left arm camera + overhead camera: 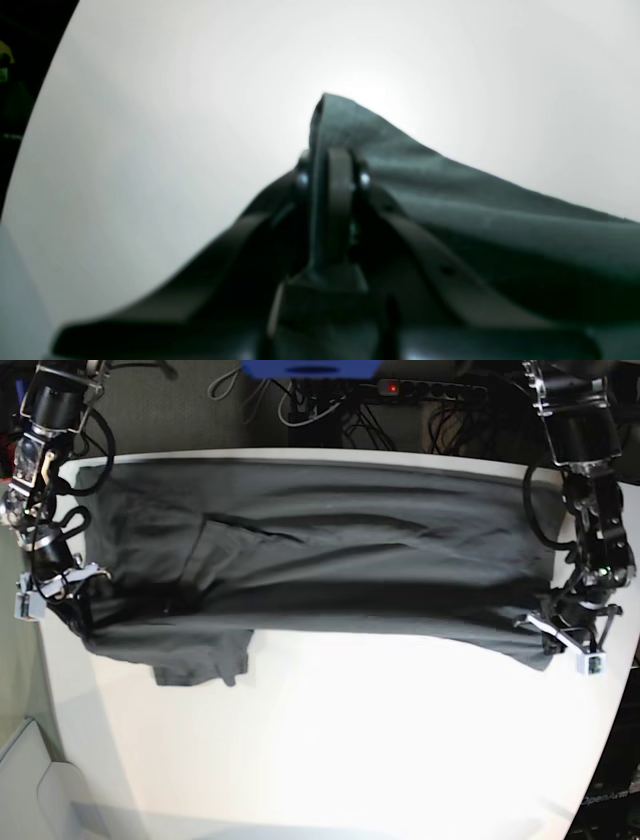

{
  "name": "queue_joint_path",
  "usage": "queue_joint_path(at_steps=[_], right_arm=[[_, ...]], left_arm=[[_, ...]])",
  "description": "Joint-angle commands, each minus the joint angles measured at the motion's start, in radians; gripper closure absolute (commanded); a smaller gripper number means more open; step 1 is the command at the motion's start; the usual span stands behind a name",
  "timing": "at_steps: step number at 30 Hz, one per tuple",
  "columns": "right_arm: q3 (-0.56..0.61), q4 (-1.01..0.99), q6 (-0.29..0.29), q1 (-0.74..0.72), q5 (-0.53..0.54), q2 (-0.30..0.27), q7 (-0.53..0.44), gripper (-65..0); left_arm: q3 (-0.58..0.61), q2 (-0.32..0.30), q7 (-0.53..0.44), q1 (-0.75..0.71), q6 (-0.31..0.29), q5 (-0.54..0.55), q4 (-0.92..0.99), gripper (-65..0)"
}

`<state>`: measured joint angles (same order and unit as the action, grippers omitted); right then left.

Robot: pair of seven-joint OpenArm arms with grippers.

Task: Layout the t-shirt on the table in an organized manner, then fold the t-shirt properly
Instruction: 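Lift the hem with both grippers and fold it onto the folded edge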

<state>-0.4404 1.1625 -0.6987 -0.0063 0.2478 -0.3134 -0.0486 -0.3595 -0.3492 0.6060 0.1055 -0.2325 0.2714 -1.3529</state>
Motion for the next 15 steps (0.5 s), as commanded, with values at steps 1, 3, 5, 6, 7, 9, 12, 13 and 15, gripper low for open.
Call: queue_joint_path(at_steps=[1,3,5,6,7,9,12,13,15], right_arm=[[-0.008,0.018,0.001,0.002,0.020,-0.019,-0.029,0.0],[-0.008,0.018,0.001,0.021,0.020,-0.019,-0.030,0.0],[-0.008,0.021,0.001,0.035,0.020,-0.019,-0.030,0.0],[-0.010,0.032,0.001,0.045,0.020,-0.017,-0.030,0.0],[-0.010,0.050,0.001,0.062,0.020,-0.016,-0.030,0.0],[-0.010,0.092,0.001,0.091,0.020,-0.011,-0.030,0.0],[-0.010,0.145,0.001,0.131,0.020,-0.010,-0.029,0.0],[-0.010,0.159,0.001,0.142,0.020,-0.007,-0.029,0.0],[-0.010,0.181,0.001,0.162,0.020,0.004,-0.029,0.0]], left_arm=[[-0.032,-0.021,-0.018,0.006,0.011,0.001,-0.026,-3.9],[-0.068,-0.020,0.018,0.000,0.011,0.001,-0.032,-3.9],[-0.086,-0.020,0.047,-0.002,0.009,0.002,-0.044,-3.9],[-0.097,-0.020,0.058,-0.007,0.009,0.007,-0.061,-3.9],[-0.111,-0.021,0.068,-0.019,0.009,0.024,-0.078,-3.9],[-0.132,-0.026,0.088,-0.037,-0.005,0.064,-0.110,-3.9],[-0.168,-0.024,0.142,-0.057,-0.049,0.095,-0.142,-3.9],[-0.180,-0.021,0.153,-0.060,-0.058,0.098,-0.144,-3.9],[-0.198,-0.020,0.165,-0.063,-0.074,0.098,-0.138,-3.9]])
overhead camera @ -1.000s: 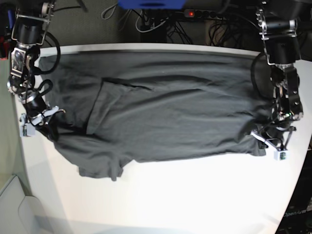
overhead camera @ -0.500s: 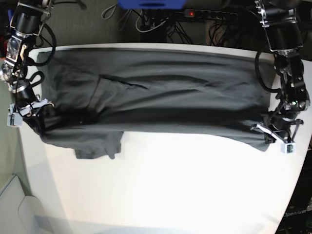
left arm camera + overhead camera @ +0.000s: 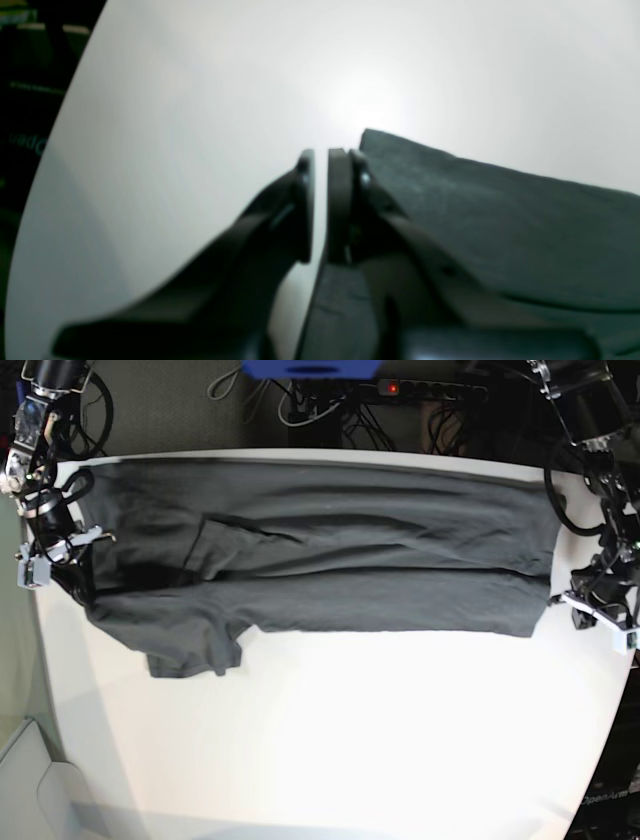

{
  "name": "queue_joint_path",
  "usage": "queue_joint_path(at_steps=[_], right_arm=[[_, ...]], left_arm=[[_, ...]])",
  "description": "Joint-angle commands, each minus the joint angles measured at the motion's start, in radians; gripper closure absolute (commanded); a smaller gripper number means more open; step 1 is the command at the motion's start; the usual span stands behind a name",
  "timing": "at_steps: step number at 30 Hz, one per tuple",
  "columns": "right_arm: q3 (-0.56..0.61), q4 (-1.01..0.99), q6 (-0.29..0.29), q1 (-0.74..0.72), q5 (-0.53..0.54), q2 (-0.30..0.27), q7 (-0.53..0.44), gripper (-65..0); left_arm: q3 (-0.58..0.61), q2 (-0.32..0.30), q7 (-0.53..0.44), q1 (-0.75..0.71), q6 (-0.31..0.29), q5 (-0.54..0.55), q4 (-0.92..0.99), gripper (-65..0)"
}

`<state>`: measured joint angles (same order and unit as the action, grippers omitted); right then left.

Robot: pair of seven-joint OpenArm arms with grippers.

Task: Layout the t-shirt on the table in an organized manner, then fold the t-shirt properly
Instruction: 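Lift the hem with both grippers and fold it onto the folded edge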

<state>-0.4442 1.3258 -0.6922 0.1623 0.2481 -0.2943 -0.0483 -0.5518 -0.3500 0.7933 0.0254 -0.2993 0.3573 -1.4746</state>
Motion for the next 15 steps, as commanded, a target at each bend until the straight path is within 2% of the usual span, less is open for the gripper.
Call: queue_joint_path(at_steps=[1,7,10,15], right_arm=[[-0.006,0.019,-0.006,0.004,0.020,-0.016,-0.029,0.0],[-0.006,0.019,-0.006,0.035,0.020,-0.013,-0.029,0.0],[-0.005,0.019,-0.006,0.035,0.017,0.005,-0.029,0.0],[-0.005,0.018,-0.006,0.035,0.015,0.005,-0.025,0.0]], left_arm=[[-0.015,-0.019,-0.022,0.003,-0.013,0.016,-0.011,-3.9],[-0.015,-0.017,-0.028,-0.028,-0.019,0.018,-0.008,-4.2],[-0.015,0.009,-0.028,-0.029,-0.019,0.010,-0.010,-4.2],[-0.007,0.021,-0.025,-0.031,-0.019,0.010,-0.010,-4.3]])
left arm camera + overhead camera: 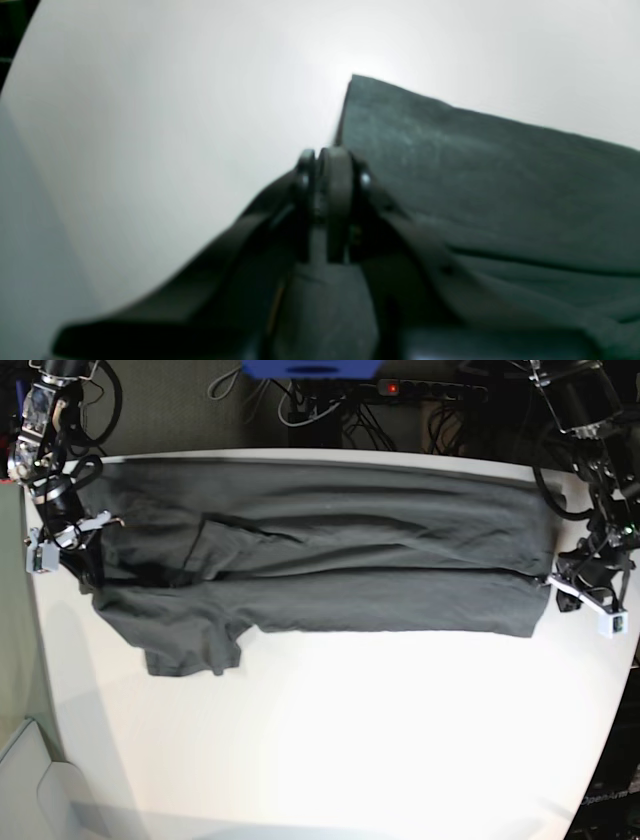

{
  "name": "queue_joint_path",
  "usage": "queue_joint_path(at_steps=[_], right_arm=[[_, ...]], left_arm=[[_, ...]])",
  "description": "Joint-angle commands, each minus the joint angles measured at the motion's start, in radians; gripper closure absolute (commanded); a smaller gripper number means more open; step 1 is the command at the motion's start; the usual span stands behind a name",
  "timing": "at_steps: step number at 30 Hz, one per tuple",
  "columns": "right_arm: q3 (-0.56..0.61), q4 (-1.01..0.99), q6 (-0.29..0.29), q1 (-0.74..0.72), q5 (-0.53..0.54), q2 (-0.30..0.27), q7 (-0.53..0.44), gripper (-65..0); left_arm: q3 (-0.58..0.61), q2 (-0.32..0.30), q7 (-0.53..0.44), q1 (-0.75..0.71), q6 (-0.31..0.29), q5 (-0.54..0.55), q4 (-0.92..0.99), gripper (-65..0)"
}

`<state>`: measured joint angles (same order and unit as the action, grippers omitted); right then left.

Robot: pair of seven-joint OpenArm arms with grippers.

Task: Layout the t-shirt on the table in an organized manner, then fold the t-shirt properly
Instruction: 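Lift the hem with both grippers and fold it onto the folded edge, then release and regrasp the stacked shirt end with the left gripper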

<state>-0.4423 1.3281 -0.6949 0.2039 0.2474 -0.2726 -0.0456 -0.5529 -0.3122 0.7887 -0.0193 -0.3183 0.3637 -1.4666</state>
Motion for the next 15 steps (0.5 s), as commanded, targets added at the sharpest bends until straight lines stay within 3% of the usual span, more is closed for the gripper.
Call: queue_joint_path(at_steps=[1,6,9,11,15], right_arm=[[-0.006,0.015,-0.003,-0.007,0.016,-0.017,-0.026,0.0],[-0.006,0.015,-0.003,-0.007,0.016,-0.017,-0.026,0.0],[-0.006,0.015,-0.003,-0.005,0.016,-0.017,-0.024,0.0],[-0.006,0.015,-0.003,0.006,0.014,-0.017,-0.024,0.0],[-0.003,0.015,-0.003,0.006,0.014,-0.017,-0.024,0.0]], left_arm=[[-0.006,-0.008,-0.019,0.012,0.000,0.002,-0.018,-4.3],[-0.014,0.002,-0.022,-0.014,0.009,0.002,-0.024,-6.5],[-0.014,0.003,-0.021,-0.014,0.011,0.002,-0.018,-20.2],[-0.014,0.005,-0.018,-0.015,0.000,0.002,-0.026,-26.0],[-0.005,0.002,-0.021,-0.011,-0.002,0.004,-0.029,-25.4]])
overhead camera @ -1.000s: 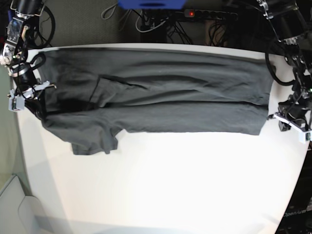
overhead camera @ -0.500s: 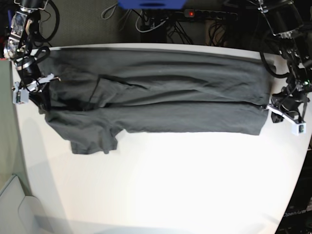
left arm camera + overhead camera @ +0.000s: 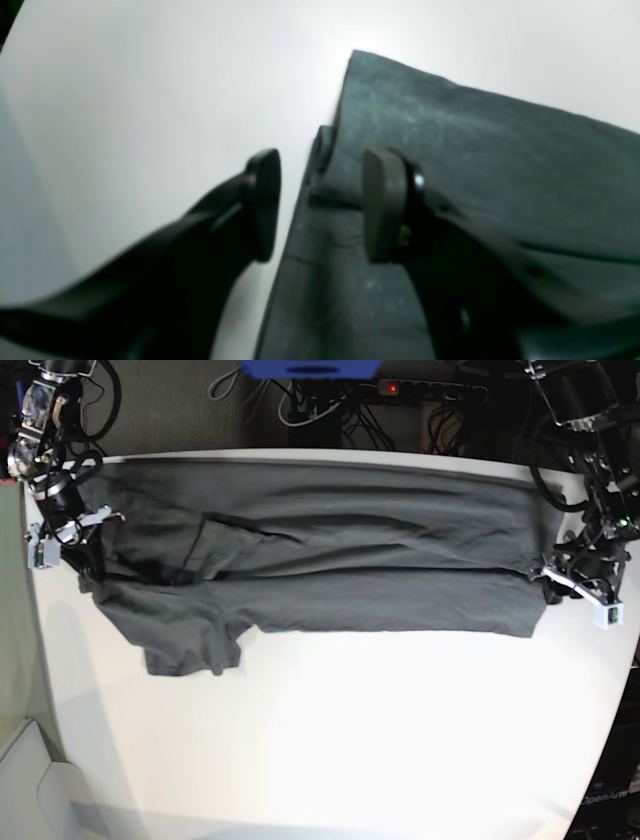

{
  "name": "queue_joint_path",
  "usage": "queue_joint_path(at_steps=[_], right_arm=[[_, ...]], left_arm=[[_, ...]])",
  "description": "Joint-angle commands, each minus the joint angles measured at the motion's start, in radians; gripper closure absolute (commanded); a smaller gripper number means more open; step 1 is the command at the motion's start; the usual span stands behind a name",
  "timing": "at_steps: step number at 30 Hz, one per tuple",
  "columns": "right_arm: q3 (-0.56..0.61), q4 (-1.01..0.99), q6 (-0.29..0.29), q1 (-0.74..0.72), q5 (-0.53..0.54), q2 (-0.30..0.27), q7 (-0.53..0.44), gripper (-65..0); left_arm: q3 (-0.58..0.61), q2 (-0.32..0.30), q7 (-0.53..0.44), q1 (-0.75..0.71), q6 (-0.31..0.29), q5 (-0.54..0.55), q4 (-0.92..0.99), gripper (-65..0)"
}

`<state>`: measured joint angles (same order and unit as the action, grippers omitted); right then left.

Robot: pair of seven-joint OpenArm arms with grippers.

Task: Layout the t-shirt on the table in an organized manner, then fold the t-shirt properly
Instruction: 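Release and regrasp the stacked shirt end with the left gripper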

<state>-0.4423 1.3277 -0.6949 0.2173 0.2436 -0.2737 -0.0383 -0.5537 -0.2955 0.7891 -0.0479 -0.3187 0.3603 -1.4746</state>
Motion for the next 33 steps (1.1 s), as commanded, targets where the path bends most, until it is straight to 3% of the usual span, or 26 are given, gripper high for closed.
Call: queue_joint_path(at_steps=[1,3,6,11,13,17,22,33], right_arm=[[-0.002,0.016,-0.003,-0.008,0.018,-0.016,-0.031,0.0],[-0.002,0.016,-0.003,-0.008,0.018,-0.016,-0.031,0.0],[0.000,0.014,-0.003,-0.011,0.018,-0.016,-0.031,0.0],[0.000,0.014,-0.003,-0.014,0.018,-0.016,-0.031,0.0],[0.000,0.014,-0.003,-0.015,0.018,-0.016,-0.031,0.0],[0.000,0.014,-0.003,-0.015,0.017,-0.016,-0.031,0.0],[-0.002,0.014,-0.003,-0.017,0.017,-0.016,-0.031,0.0],[-0.008,0.014,-0.003,-0.038,-0.076,0.004,-0.031,0.0]], left_arm=[[-0.006,-0.015,-0.021,0.018,-0.001,0.007,-0.019,-24.7],[-0.004,-0.018,-0.021,0.030,-0.001,0.007,-0.013,-25.8],[-0.004,-0.020,-0.015,0.081,0.000,0.006,0.010,-32.9],[-0.004,-0.020,-0.015,0.156,0.002,0.006,0.114,-55.3],[-0.002,-0.018,-0.024,0.188,0.002,0.006,0.171,-59.1],[0.013,-0.017,-0.032,0.240,0.000,0.006,0.265,-54.2],[0.113,-0.021,-0.112,0.257,0.008,0.006,0.297,-50.5],[0.166,-0.021,-0.182,0.334,0.011,0.004,0.487,-50.2]])
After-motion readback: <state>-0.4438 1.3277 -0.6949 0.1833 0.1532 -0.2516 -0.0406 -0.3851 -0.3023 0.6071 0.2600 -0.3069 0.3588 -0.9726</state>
